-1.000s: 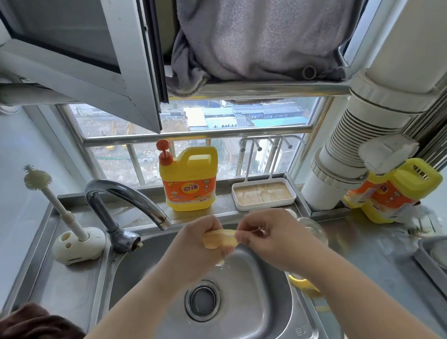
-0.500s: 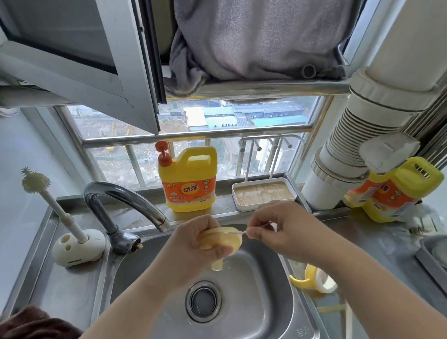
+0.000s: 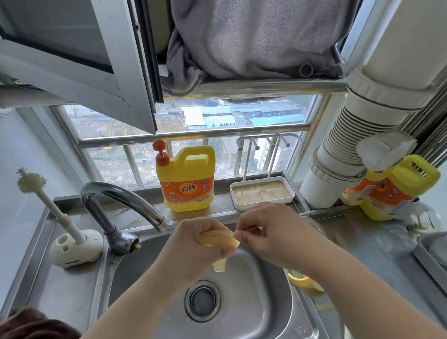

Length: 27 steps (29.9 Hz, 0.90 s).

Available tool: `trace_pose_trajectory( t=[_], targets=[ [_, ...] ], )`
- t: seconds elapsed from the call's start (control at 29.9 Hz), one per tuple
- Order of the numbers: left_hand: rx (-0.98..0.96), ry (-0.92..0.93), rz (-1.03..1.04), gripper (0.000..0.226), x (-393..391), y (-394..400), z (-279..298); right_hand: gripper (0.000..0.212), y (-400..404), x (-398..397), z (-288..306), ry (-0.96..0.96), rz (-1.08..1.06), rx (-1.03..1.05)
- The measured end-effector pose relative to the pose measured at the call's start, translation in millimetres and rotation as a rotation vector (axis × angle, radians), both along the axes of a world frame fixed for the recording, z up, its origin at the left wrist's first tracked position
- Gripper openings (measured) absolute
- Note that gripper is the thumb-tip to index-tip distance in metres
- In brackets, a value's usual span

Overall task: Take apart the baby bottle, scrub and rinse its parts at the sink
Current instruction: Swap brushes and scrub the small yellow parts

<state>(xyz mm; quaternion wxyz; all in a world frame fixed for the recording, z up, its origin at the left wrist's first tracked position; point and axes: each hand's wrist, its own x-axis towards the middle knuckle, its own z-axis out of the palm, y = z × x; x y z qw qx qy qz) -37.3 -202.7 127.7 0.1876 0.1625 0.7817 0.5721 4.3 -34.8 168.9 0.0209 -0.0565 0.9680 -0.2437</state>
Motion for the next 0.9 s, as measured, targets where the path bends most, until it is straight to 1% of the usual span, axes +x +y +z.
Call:
trace_pose_trajectory(
  t=[0.1, 0.2, 0.37, 0.43, 0.5, 0.57, 0.67, 0.74, 0.84, 0.9],
  targets=[
    [0.078, -0.044, 0.008, 0.016, -3.0, -4.6, 1.7, 0.013, 12.8, 2.8, 3.5, -0.054, -0.033, -0.049],
    [0.03, -0.017, -0.003, 0.017, -2.9, -2.3, 1.8, 0.012, 4.0, 1.9, 2.9, -0.016, -0.008, -0.066],
    [0.096, -0.054, 0.035, 0.018, -4.5, -5.2, 1.9, 0.013, 12.1, 1.0, 3.9, -0.03, -0.034, -0.07],
    [0.085, -0.049, 0.023, 0.019, -3.7, -2.5, 1.5, 0.014, 7.0, 0.2, 2.2, -0.003, -0.021, -0.087],
    [0.062, -0.044, 0.009, 0.02, -2.2, 0.4, 1.3, 0.016, -1.5, -1.7, 0.8, 0.022, 0.004, -0.046],
    [0.067, -0.051, 0.012, 0.022, -3.5, -2.9, 0.2, 0.017, 1.7, -1.8, 0.4, -0.011, -0.006, -0.043],
    [0.171, -0.117, 0.034, 0.023, -5.3, -9.7, -0.5, 0.016, 12.1, 4.0, 1.2, -0.08, -0.054, -0.124],
    [0.234, -0.186, 0.031, 0.026, -2.8, -7.1, -1.9, 0.014, 8.8, 5.9, 0.6, -0.063, -0.067, -0.169],
    [0.185, -0.223, -0.05, 0.031, 1.3, -1.1, -2.9, 0.012, 2.3, 3.5, 1.0, -0.023, -0.042, -0.131],
    [0.132, -0.203, -0.077, 0.028, 1.2, 0.2, -2.8, 0.013, -0.1, 3.0, 0.7, -0.007, -0.014, -0.079]
  ],
)
